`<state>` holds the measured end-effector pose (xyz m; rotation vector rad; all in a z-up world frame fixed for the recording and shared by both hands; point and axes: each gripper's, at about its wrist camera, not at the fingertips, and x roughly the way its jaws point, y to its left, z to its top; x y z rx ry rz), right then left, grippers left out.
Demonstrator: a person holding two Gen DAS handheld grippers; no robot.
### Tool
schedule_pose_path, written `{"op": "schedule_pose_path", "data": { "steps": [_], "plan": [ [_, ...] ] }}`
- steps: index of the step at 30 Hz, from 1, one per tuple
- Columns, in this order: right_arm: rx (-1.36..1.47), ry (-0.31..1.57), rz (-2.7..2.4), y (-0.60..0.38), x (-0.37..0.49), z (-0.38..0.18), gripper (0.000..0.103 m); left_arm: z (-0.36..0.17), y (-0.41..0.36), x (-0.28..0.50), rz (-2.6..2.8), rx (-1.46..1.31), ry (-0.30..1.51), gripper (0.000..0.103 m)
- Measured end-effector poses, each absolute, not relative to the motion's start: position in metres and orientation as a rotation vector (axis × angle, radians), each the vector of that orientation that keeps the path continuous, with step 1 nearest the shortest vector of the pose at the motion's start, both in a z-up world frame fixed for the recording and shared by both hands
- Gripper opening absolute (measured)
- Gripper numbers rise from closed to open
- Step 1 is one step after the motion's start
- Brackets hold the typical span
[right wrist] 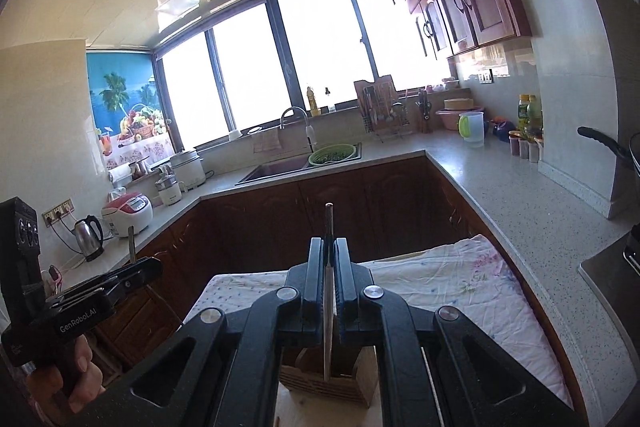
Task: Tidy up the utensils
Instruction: 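Carry the fork and chopstick into the wooden holder and open both tools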
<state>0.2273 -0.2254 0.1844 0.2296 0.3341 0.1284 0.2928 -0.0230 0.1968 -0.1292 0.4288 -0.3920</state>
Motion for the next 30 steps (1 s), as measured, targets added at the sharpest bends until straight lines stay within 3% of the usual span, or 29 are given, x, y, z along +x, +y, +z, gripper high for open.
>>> {"op": "schedule_pose_path", "data": {
  "steps": [8,18,30],
  "plan": [
    [0.256,0.401,0.105,-0.234,0.279,0.135,0.005,0.137,-0.043,0.367,-0.348,-0.217,0.510,0.021],
    [0.300,0.487,0.108,-0.241,0.302,0.068,0.006,0.055,-0.049,0.385,-0.292,-0.199,0.622,0.021],
    [0.318,0.504,0.106,-0.244,0.306,0.070,0.006,0.051,-0.054,0.384,-0.284,-0.160,0.622,0.021]
  ]
}}
